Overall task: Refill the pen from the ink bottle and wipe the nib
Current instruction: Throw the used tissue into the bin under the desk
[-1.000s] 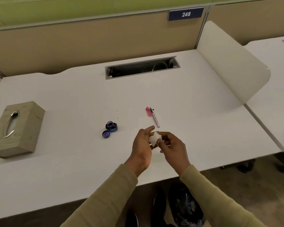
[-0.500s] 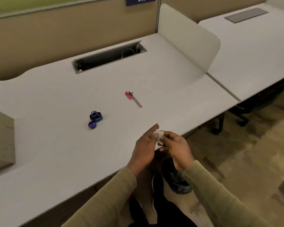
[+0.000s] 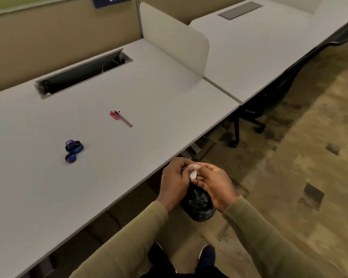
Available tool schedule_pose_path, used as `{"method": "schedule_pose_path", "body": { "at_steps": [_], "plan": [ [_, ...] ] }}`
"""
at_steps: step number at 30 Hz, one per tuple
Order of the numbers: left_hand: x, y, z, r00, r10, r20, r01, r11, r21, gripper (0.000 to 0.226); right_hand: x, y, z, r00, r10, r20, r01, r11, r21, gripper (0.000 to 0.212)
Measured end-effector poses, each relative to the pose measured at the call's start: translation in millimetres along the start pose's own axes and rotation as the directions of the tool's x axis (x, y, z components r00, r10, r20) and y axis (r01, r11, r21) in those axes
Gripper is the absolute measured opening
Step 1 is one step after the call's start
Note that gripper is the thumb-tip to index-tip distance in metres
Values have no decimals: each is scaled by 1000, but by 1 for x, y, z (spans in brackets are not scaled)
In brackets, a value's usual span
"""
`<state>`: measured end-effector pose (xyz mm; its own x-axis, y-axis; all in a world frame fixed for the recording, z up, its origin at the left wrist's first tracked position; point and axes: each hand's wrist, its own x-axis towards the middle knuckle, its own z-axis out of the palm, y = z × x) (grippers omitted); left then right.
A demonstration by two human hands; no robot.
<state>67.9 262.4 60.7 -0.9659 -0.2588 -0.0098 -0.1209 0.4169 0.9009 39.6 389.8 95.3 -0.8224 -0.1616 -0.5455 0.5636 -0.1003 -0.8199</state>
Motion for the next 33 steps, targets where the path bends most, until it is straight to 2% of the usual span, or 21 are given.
{"method": "schedule_pose_path", "body": {
  "at_steps": [6,12,16,18,20,23,26,28,33],
  "plan": [
    [9,26,50,999,40,-21,-39,998,57,10,12,-8,-57,1000,-20,-18,19,998,-59,19],
    [17,21,85,998,50,-41,-49,998,35,8,37,-6,-90,998,42,-42,-42,999,6,18],
    [24,-5,99,997,64,49,-67,995,74,4,57,8,-101,995,60,-83,-59,998,16,9],
    [29,-25,105,992,72,108,-82,992,98,9,74,23,-106,989,36,-142,-43,998,-47,6],
    [34,-47,110,987,57,147,-76,989,126,16,94,43,-115,974,-48,-220,4,981,-193,10],
    [40,-86,120,984,-8,176,-27,981,193,22,126,73,-130,923,-215,-319,39,877,-478,9],
    [42,-129,132,976,-61,210,-3,957,289,23,153,106,-144,878,-324,-352,30,771,-636,8],
    [44,-158,142,971,-84,226,-1,937,350,22,173,133,-155,870,-344,-354,-1,716,-698,7],
    [42,-225,176,954,-156,257,23,890,455,24,216,205,-177,903,-266,-339,-73,681,-729,16]
  ]
}}
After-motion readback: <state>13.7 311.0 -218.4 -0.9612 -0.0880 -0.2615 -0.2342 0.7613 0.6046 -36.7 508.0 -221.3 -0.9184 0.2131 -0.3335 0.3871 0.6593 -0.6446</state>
